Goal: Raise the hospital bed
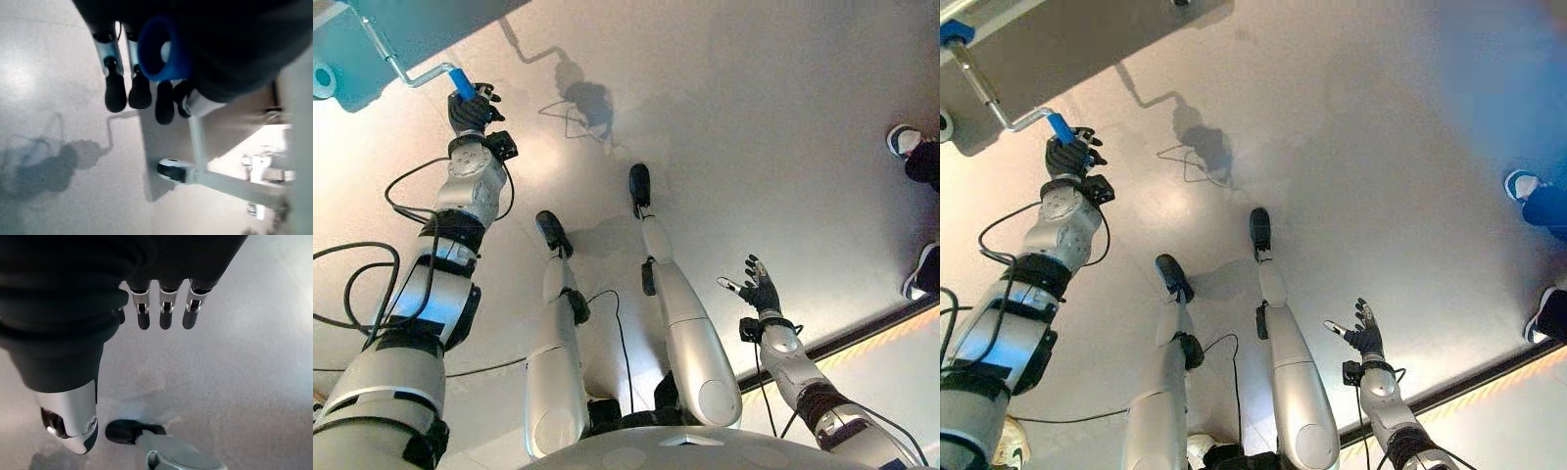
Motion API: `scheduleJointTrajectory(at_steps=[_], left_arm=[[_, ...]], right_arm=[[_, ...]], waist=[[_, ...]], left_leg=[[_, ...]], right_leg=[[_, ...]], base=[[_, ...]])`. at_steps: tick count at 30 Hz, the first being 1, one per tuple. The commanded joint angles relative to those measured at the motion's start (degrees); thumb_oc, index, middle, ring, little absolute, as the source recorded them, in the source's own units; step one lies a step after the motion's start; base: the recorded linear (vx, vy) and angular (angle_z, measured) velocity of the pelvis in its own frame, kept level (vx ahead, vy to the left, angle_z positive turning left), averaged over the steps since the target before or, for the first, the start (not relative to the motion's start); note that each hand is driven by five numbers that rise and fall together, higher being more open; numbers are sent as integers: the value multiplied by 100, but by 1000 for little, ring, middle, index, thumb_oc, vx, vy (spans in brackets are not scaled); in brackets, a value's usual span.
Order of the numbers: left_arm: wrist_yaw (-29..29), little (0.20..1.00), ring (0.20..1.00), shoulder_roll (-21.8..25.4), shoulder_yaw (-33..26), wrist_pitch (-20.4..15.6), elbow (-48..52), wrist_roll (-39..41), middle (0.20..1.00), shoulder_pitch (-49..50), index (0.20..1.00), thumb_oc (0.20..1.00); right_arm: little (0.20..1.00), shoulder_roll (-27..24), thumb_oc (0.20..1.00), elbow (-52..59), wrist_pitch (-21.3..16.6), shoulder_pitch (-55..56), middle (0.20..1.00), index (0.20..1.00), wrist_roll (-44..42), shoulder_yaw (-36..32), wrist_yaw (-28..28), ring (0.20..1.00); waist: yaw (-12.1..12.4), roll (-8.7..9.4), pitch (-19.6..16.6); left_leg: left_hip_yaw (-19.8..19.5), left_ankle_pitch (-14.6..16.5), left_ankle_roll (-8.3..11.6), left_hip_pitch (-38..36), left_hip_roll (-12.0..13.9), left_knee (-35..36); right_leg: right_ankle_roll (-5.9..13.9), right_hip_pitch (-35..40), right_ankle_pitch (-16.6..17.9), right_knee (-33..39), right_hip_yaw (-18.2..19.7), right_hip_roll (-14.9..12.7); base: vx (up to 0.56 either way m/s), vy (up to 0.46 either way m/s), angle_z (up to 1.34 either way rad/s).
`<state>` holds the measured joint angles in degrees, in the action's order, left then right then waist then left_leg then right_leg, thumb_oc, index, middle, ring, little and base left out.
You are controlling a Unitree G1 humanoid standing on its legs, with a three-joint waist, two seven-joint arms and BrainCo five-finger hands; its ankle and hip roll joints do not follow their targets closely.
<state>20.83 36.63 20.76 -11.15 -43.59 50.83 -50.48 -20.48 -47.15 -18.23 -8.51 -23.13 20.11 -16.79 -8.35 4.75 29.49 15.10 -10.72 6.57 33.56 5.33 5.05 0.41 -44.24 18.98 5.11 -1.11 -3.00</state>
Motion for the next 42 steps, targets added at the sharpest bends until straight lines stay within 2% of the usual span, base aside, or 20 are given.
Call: scheduleJointTrajectory(at_steps=[1, 9, 13, 14, 22, 27, 29, 30, 31, 32, 33, 38, 42], left_arm=[[-401, 200, 200, 287, 106, -902, 925, -453, 200, -467, 200, 200], [-462, 200, 200, 598, -312, -1092, 1545, -226, 200, 281, 200, 200], [-499, 200, 200, 724, -491, -1156, 1751, -126, 200, 606, 200, 200], [-510, 200, 200, 774, -537, -1170, 1768, -122, 200, 655, 200, 200], [-522, 200, 200, 968, -828, -1186, 1637, -4, 200, 985, 200, 200], [-546, 200, 200, 1042, -886, -1125, 1290, 37, 200, 976, 200, 200], [-537, 200, 200, 1125, -844, -1010, 818, -95, 200, 826, 200, 200], [-533, 200, 200, 1098, -858, -972, 652, -55, 200, 790, 200, 200], [-539, 200, 200, 1146, -844, -910, 384, -130, 200, 715, 200, 200], [-548, 200, 200, 1152, -835, -915, 371, -126, 200, 692, 200, 200], [-552, 200, 200, 1130, -785, -838, 45, -100, 200, 526, 200, 200], [-584, 200, 200, 1096, -602, -617, -940, -247, 200, 27, 200, 200], [-550, 200, 200, 1055, -567, -518, -1355, -340, 200, -211, 200, 200]], right_arm=[[1000, -244, 1000, -9, 97, 236, 1000, 1000, 90, -239, -28, 1000], [1000, -218, 1000, -155, 165, 139, 1000, 1000, 82, -356, 5, 1000], [1000, -188, 1000, -199, 191, 147, 1000, 1000, 78, -391, 23, 1000], [1000, -191, 1000, -214, 190, 143, 1000, 1000, 73, -386, 35, 1000], [1000, -149, 1000, -211, 197, 225, 1000, 1000, 70, -412, 54, 1000], [1000, -126, 1000, -199, 176, 229, 1000, 1000, 43, -366, 68, 1000], [1000, -109, 1000, -193, 166, 231, 1000, 1000, 31, -314, 67, 1000], [1000, -107, 1000, -186, 157, 229, 1000, 1000, 25, -285, 76, 1000], [1000, -107, 1000, -181, 145, 223, 1000, 1000, 6, -258, 67, 1000], [1000, -102, 1000, -178, 143, 215, 1000, 1000, 5, -264, 67, 1000], [1000, -88, 1000, -170, 120, 209, 1000, 1000, -39, -221, 75, 1000], [1000, -73, 1000, -104, 34, 164, 1000, 1000, -121, -82, 54, 1000], [1000, -80, 1000, 19, -18, 162, 1000, 1000, -194, -19, 35, 1000]], waist=[[-87, -657, 26], [169, -609, 1], [294, -509, -32], [309, -469, 7], [487, -279, -9], [553, -184, 3], [576, -121, 10], [583, -97, -30], [580, -67, -22], [572, -54, 20], [570, -12, -14], [499, 123, 24], [444, 159, 26]], left_leg=[[-248, 432, -151, -215, -125, -5], [-505, 418, -194, -287, -217, -5], [-602, 417, -207, -261, -264, -5], [-580, 254, -243, -195, -282, -5], [-818, 235, -240, -105, -343, -5], [-902, 221, -223, -23, -368, -5], [-947, 225, -221, 35, -382, -5], [-991, 380, -183, -6, -356, -5], [-1001, 383, -182, 17, -350, -5], [-965, 219, -221, 87, -375, -5], [-1007, 383, -182, 61, -346, -5], [-1005, 382, -187, 200, -332, -5], [-991, 381, -185, 310, -315, -5]], right_leg=[[857, 423, -778, -384, -409, -219], [844, 726, -806, -343, -680, -394], [876, 868, -780, -236, -827, -468], [829, 834, -654, -242, -902, -508], [893, 1043, -635, -116, -1167, -612], [928, 1086, -641, -87, -1297, -653], [943, 1098, -646, -72, -1360, -682], [1006, 1153, -761, -53, -1332, -660], [1011, 1139, -769, -48, -1331, -661], [956, 1068, -644, -62, -1380, -691], [1014, 1118, -774, -44, -1331, -655], [1029, 1006, -766, -32, -1298, -637], [1031, 881, -750, -23, -1257, -631]], base=[[-11, 35, 24], [-8, 37, 20], [-14, 53, 19], [-67, 34, 13], [1, 48, 12], [9, 36, 11], [53, 36, 7], [95, 42, 11], [11, 35, 11], [17, 33, 13], [18, 15, 10], [39, 14, 5], [25, 22, 2]])
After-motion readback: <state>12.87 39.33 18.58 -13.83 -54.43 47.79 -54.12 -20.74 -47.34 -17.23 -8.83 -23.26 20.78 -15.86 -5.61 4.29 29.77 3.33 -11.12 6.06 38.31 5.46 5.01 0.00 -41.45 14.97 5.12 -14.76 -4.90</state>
